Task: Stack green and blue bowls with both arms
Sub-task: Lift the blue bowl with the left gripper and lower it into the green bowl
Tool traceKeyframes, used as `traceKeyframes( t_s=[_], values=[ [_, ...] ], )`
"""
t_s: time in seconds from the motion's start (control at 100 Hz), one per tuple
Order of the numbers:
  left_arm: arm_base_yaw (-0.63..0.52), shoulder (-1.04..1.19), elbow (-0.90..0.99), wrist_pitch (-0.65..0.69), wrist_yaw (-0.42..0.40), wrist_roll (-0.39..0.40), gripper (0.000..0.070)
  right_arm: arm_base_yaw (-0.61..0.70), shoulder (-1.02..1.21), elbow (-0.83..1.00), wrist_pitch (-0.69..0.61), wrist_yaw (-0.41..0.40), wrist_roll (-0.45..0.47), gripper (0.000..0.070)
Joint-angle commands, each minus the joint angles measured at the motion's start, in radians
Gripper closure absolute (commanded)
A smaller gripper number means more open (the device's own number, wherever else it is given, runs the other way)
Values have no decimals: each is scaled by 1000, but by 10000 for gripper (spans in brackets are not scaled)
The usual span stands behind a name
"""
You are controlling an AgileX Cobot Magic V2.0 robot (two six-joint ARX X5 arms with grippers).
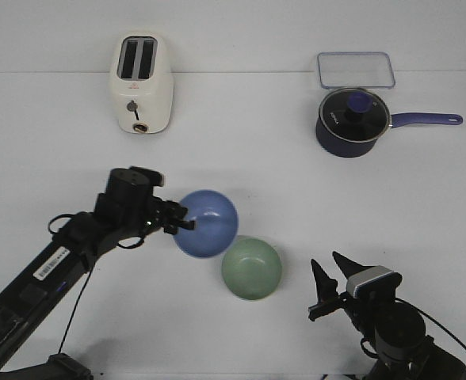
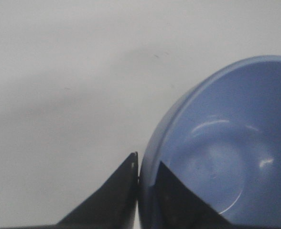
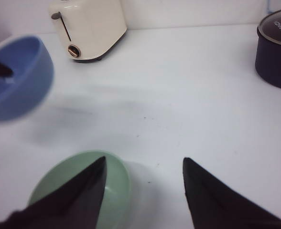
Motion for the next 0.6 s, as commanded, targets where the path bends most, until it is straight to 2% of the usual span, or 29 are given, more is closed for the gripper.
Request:
traceKeyframes(
  t_s=[0.0, 0.2, 0.38, 0.42, 0.53, 0.56, 0.59],
  values=[
    [-74, 33, 3, 47, -10, -51, 691, 10, 5, 2, 9, 5, -6, 365],
    [-220, 130, 3, 67, -98, -65, 691, 10, 5, 2, 9, 5, -6, 365],
    [-256, 185, 3, 72, -104, -68, 673, 10, 5, 2, 9, 4, -9, 365],
    [-257, 185, 3, 75, -104, -68, 620, 10, 5, 2, 9, 4, -9, 365],
    [-256, 184, 3, 90, -103, -70, 348, 10, 5, 2, 9, 5, -9, 365],
    [-256, 182, 3, 91, -103, -69, 308, 10, 5, 2, 9, 5, -9, 365],
    [-256, 180, 4, 92, -104, -69, 307, 10, 5, 2, 9, 5, -9, 365]
  ],
)
